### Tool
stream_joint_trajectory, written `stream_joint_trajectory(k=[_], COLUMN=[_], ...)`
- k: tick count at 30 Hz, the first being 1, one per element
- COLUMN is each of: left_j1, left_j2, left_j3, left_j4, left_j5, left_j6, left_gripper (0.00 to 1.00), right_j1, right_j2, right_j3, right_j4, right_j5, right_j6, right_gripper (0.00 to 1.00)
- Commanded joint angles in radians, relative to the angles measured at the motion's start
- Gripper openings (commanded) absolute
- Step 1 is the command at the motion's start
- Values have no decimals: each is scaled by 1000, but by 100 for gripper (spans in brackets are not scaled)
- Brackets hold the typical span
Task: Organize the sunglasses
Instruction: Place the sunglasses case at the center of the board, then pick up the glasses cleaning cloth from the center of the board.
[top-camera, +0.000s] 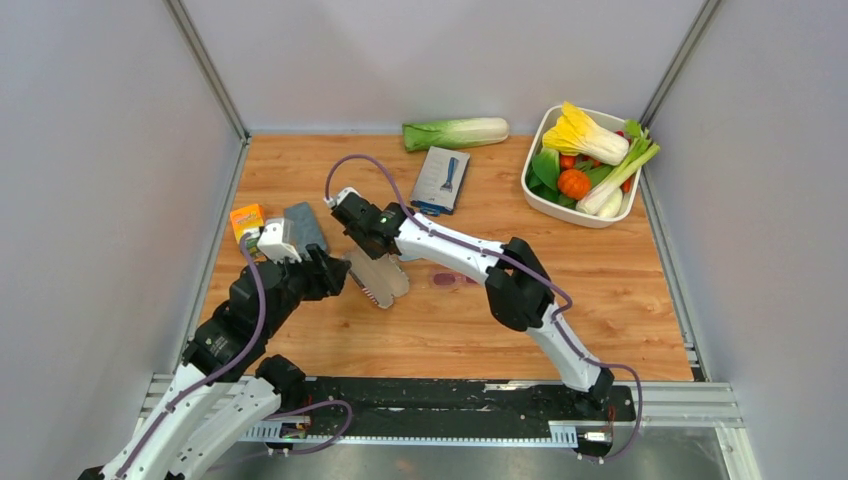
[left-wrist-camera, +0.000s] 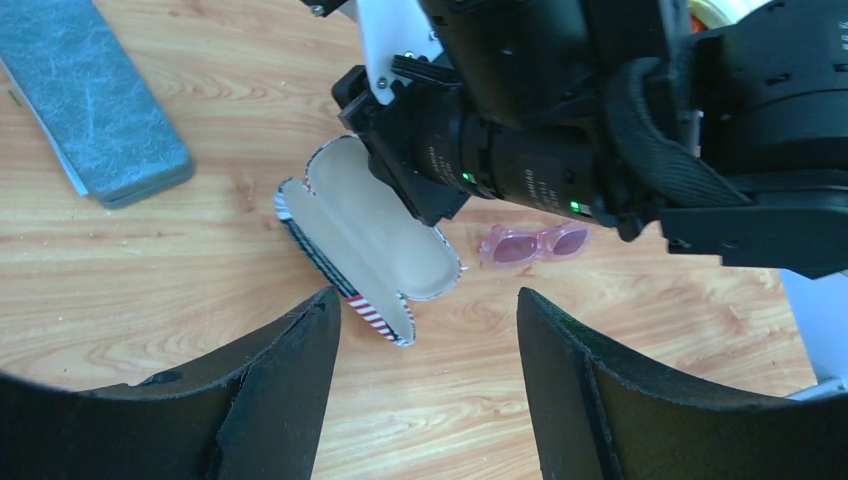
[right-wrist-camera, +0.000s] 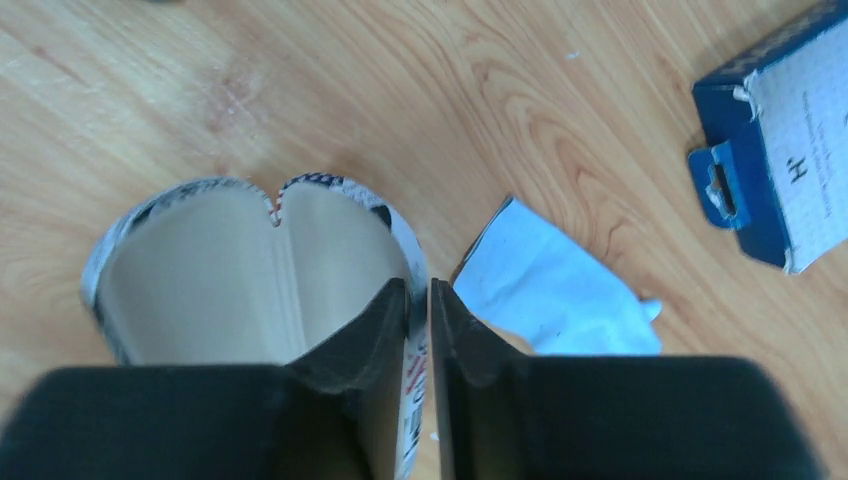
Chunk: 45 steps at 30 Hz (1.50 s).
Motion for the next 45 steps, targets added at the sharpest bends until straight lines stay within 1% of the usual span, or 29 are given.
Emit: stream_joint_trajectory(k=[1, 4, 5, 9, 13, 15, 19, 23, 26, 33, 42, 45], left_j1=[5, 5, 5, 5, 5, 5, 5, 5, 5, 3, 5, 5], left_j2=[-2, 9, 10, 27, 29, 29, 32, 46, 47, 62, 115, 113], left_j3=[-13, -7, -7, -2, -13, -30, -45, -19, -10, -7, 38, 36], left_j4=[-3, 3, 3, 12, 35, 61, 93, 80, 75, 70, 58, 61], left_j5=[-17, -17, -15, -11, 17, 37, 48, 51, 52, 62, 49, 49], left_j6=[-20, -15, -14, -8, 8, 28, 37, 41, 46, 38, 46, 38], left_gripper=[73, 72, 73, 72, 72, 72, 72, 72, 72, 72, 72, 72], right_j1=[5, 4, -1, -56, -117, -147, -216, -289, -302, -302, -318, -326], right_j2=[45, 17, -5, -131, -277, -329, -381, -397, -357, -210, -147, -135], right_j3=[117, 131, 121, 15, -172, -240, -352, -422, -426, -384, -406, -409], right_j4=[6, 8, 11, 51, 133, 160, 190, 209, 203, 127, 146, 157], right_j5=[61, 32, 11, -109, -146, -160, -192, -217, -185, -109, -86, -92], right_j6=[-66, -57, -49, -4, 20, 32, 81, 129, 135, 147, 151, 148], right_gripper=[36, 58, 61, 62, 62, 62, 59, 56, 54, 46, 45, 39])
